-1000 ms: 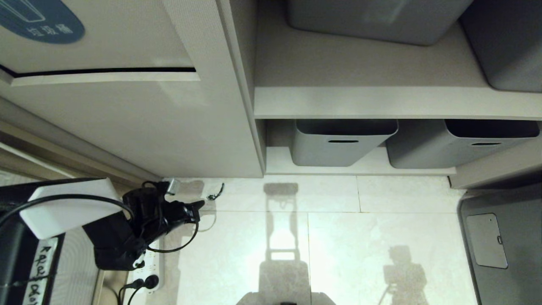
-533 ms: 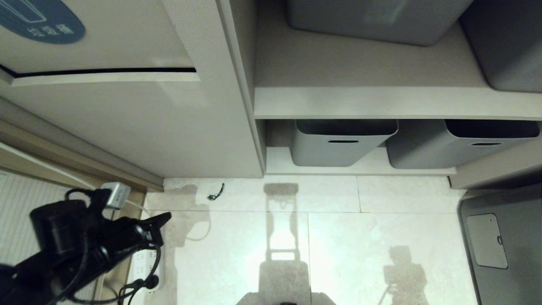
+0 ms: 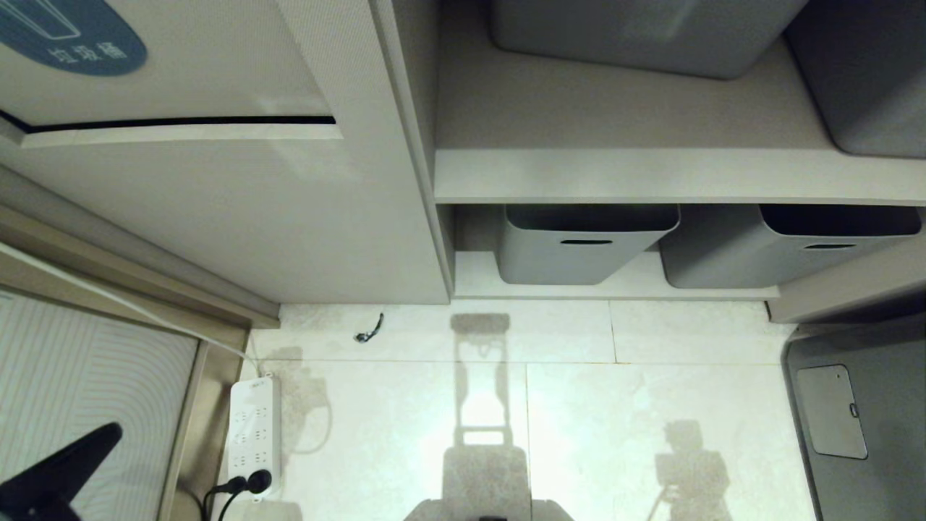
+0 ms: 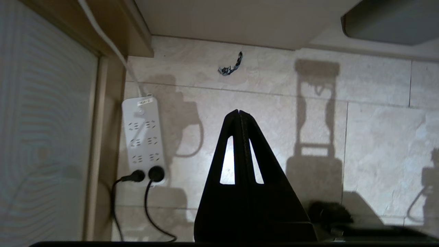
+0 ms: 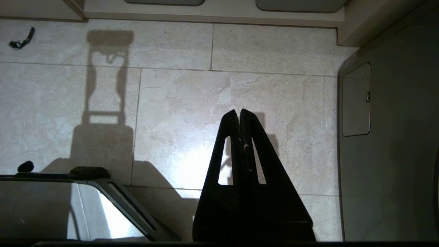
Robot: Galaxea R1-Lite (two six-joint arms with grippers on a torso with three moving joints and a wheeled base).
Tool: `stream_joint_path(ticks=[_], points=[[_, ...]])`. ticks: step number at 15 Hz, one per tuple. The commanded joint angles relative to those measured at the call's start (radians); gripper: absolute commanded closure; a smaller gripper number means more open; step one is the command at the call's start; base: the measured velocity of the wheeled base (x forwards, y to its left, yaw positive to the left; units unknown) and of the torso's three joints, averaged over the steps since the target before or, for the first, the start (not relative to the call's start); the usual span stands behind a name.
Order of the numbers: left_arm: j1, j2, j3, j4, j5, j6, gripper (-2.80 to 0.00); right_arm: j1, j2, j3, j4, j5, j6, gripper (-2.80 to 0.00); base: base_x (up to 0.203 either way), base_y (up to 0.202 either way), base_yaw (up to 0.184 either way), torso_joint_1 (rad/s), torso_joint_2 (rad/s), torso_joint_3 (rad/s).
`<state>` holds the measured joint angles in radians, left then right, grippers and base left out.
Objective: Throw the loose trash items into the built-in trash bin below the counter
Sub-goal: Pick up the garbage
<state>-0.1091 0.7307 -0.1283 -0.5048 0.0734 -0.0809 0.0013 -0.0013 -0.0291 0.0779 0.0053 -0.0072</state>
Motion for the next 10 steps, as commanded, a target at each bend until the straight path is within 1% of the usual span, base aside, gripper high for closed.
stream_joint_path(ticks=[1,3,4,5,6,9,10], points=[[0.001,-0.35,0.022,0.222,0.004,0.038,0.0,0.0,0.0,-0.001,0.0,0.001,-0.002,0.0,0.0,0.0,0.0,0.0,0.0,0.0],[0.001,-0.455,0.081,0.305,0.023,0.095,0.0,0.0,0.0,0.0,0.0,0.001,0.0,0.0,0.0,0.0,0.0,0.0,0.0,0.0],[0.003,-0.458,0.109,0.366,0.003,0.101,0.0,0.0,0.0,0.0,0.0,0.001,0.0,0.0,0.0,0.0,0.0,0.0,0.0,0.0],[0.011,-0.452,0.121,0.445,-0.058,0.102,0.0,0.0,0.0,0.0,-0.001,0.001,0.0,0.0,0.0,0.0,0.0,0.0,0.0,0.0],[0.023,-0.45,0.123,0.51,-0.067,0.103,0.0,0.0,0.0,0.0,0.0,0.001,0.0,0.0,0.0,0.0,0.0,0.0,0.0,0.0],[0.028,-0.45,0.128,0.506,-0.069,0.115,0.0,0.0,0.0,0.0,0.0,0.001,0.0,0.0,0.0,0.0,0.0,0.0,0.0,0.0],[0.04,-0.455,0.127,0.506,-0.071,0.119,0.0,0.0,0.0,0.0,0.0,0.001,0.0,0.0,0.0,0.0,0.0,0.0,0.0,0.0]])
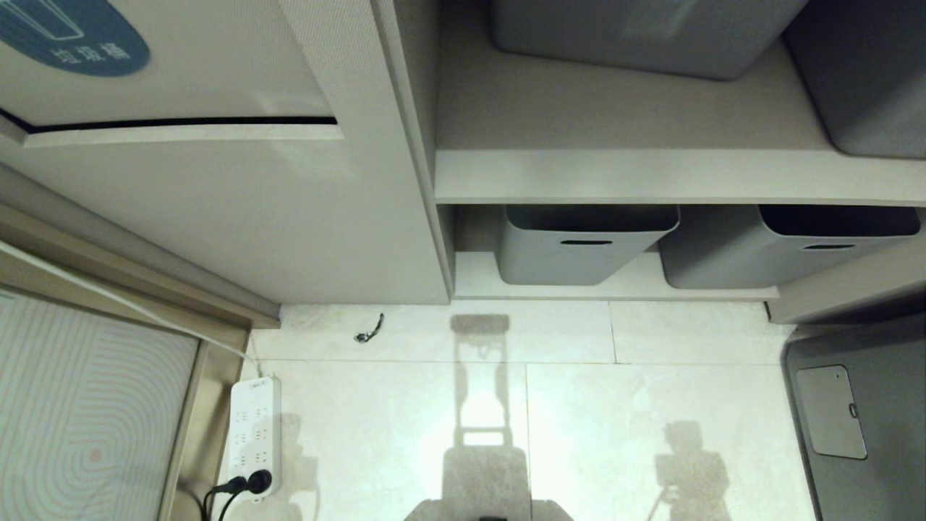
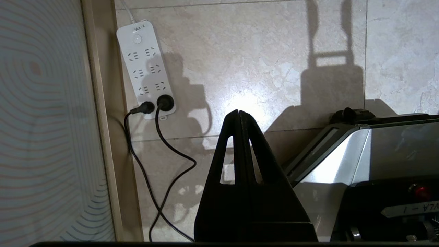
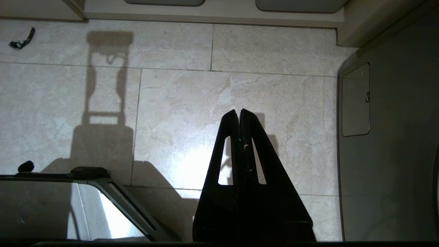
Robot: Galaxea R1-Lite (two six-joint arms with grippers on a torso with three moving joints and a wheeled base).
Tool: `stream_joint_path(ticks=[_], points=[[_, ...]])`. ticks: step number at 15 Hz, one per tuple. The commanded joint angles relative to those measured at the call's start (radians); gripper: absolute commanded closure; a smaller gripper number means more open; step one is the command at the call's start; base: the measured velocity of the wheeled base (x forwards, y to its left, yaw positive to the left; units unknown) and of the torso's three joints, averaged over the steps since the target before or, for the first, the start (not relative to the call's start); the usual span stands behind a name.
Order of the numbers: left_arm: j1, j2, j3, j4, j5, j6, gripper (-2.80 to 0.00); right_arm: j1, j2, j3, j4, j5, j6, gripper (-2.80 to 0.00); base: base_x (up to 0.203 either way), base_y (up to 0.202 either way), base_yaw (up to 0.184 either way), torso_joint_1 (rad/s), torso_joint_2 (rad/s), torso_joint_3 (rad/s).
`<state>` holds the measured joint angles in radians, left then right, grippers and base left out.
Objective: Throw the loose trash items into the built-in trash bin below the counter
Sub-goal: Pick up the garbage
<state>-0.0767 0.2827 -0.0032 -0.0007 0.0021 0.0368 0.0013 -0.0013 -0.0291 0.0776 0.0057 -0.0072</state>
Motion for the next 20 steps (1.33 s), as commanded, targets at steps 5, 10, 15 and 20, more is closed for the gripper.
stream_joint_path(ticks=[5,10,15,20], points=[[0.075,-0.251,0.002,-0.002,-0.055,0.114,0.0,0.0,0.0,0.0,0.001,0.0,-0.001,0.0,0.0,0.0,0.0,0.0,0.0,0.0],[0.078,-0.283,0.002,0.004,-0.02,0.069,0.0,0.0,0.0,0.0,0.001,0.0,0.0,0.0,0.0,0.0,0.0,0.0,0.0,0.0],[0.078,-0.283,0.003,0.004,-0.019,0.06,0.0,0.0,0.0,0.0,0.001,0.0,0.0,0.0,0.0,0.0,0.0,0.0,0.0,0.0],[0.078,-0.283,0.002,0.004,-0.016,0.06,0.0,0.0,0.0,0.0,0.001,0.0,0.0,0.0,0.0,0.0,0.0,0.0,0.0,0.0]])
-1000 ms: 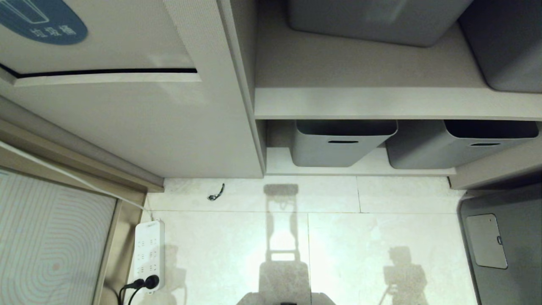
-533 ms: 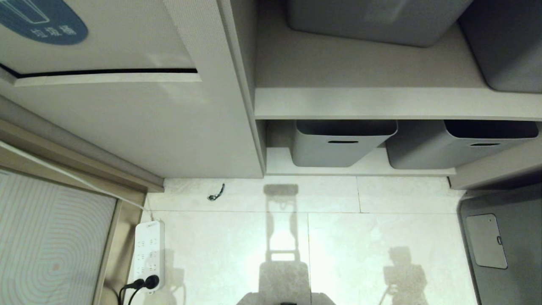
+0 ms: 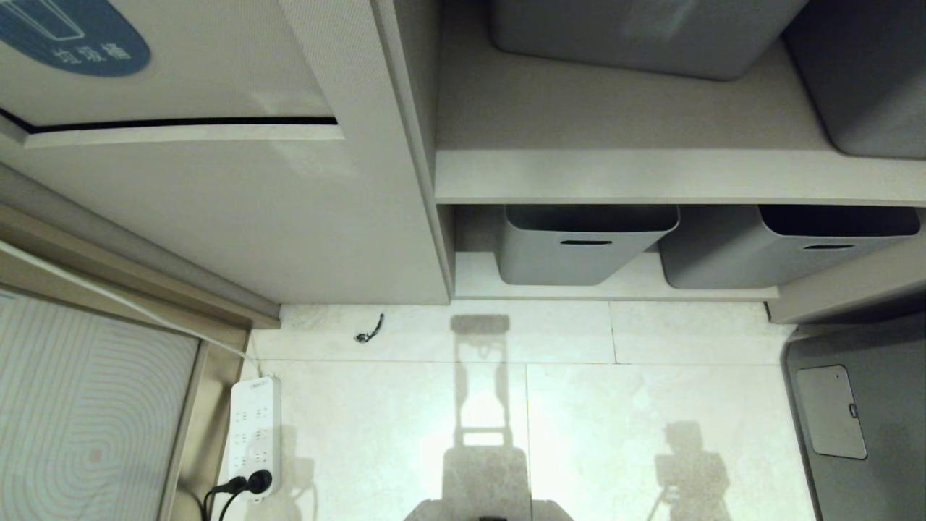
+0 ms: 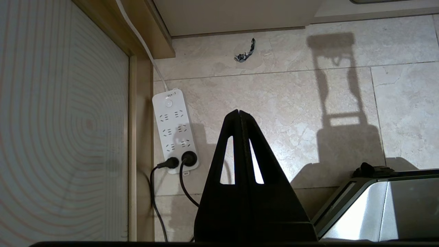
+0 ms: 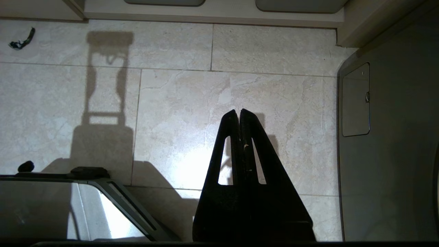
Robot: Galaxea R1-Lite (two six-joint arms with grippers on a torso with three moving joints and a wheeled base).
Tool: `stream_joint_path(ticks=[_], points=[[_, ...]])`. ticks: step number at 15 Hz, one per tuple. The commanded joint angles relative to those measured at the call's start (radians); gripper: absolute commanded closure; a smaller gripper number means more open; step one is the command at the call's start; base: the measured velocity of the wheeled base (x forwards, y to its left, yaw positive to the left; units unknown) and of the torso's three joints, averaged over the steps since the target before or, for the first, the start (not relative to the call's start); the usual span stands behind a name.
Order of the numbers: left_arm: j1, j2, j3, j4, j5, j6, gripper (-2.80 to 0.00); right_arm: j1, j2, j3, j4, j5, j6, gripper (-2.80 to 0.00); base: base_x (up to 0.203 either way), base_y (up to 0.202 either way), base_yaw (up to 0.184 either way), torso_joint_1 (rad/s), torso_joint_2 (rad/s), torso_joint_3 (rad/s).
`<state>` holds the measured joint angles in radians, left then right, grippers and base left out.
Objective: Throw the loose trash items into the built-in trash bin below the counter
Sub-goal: Pick up the garbage
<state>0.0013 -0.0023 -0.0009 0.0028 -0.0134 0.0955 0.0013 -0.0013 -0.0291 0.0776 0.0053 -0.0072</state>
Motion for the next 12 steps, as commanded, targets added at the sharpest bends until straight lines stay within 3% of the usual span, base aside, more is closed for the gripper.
stream_joint_path(ticks=[1,12], points=[[0.0,0.002,-0.001,0.0,-0.002,0.006,0.0,0.0,0.001,0.0,0.001,0.001,0.0,0.0,0.0,0.0,0.0,0.0,0.0,0.0],[0.0,0.002,0.001,0.0,0.0,0.001,0.0,0.0,0.001,0.0,0.001,0.001,0.0,0.0,0.0,0.0,0.0,0.0,0.0,0.0]])
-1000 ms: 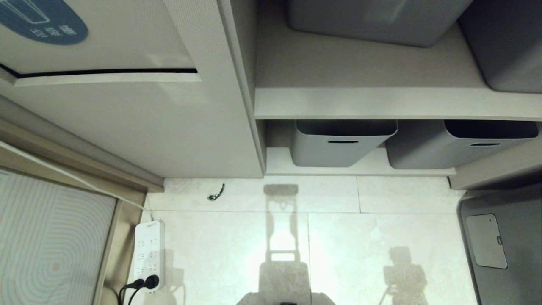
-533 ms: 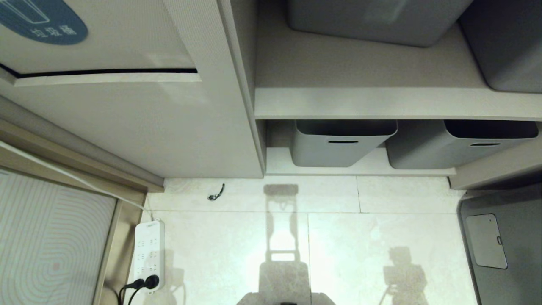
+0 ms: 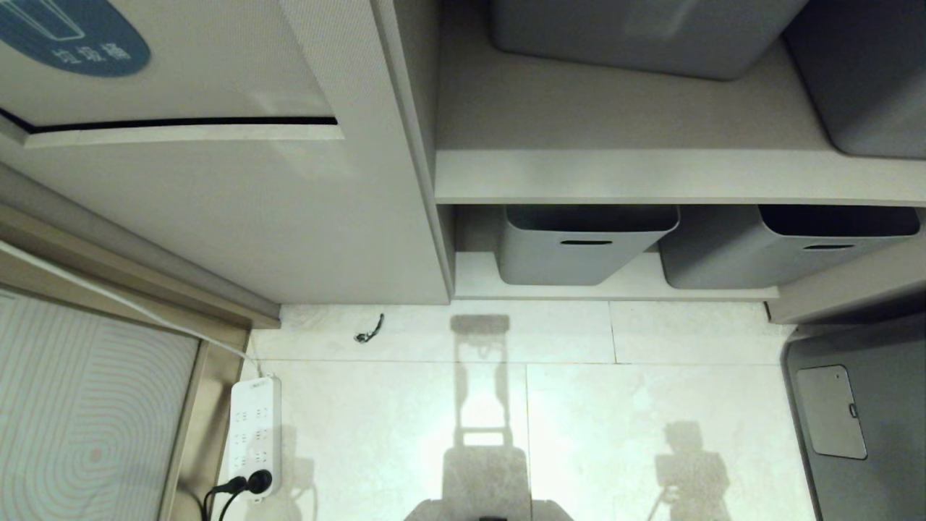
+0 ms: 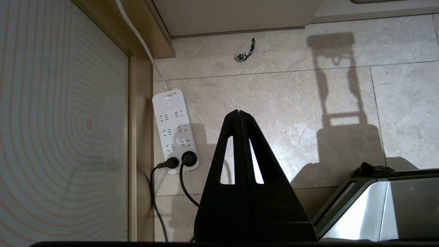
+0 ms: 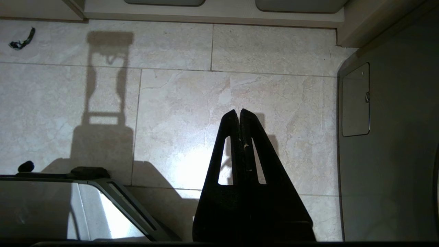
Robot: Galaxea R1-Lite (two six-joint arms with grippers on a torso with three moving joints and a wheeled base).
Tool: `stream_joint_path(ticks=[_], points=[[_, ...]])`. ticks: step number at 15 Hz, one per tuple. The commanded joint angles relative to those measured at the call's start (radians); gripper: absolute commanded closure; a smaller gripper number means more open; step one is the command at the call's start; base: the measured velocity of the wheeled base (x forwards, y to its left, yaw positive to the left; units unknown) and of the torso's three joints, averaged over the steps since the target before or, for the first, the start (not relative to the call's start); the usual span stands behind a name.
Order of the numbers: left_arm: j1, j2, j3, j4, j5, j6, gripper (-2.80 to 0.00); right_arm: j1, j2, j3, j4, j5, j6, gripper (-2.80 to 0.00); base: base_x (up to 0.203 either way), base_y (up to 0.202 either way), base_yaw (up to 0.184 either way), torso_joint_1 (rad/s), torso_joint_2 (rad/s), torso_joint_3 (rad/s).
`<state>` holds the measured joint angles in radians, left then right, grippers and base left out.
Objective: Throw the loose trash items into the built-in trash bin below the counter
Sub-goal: Pick up the garbage
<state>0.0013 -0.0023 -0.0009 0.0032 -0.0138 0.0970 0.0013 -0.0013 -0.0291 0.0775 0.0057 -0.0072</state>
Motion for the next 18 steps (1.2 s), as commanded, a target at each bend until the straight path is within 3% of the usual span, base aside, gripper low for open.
stream_joint_path(ticks=[1,18], points=[[0.0,0.002,-0.001,0.0,0.0,0.0,0.0,0.0,0.0,0.0,0.001,0.0,0.0,0.0,0.0,0.0,0.0,0.0,0.0,0.0],[0.0,0.002,-0.001,0.0,0.003,-0.014,0.0,0.0,0.001,0.0,0.001,0.0,0.0,0.0,0.0,0.0,0.0,0.0,0.0,0.0]])
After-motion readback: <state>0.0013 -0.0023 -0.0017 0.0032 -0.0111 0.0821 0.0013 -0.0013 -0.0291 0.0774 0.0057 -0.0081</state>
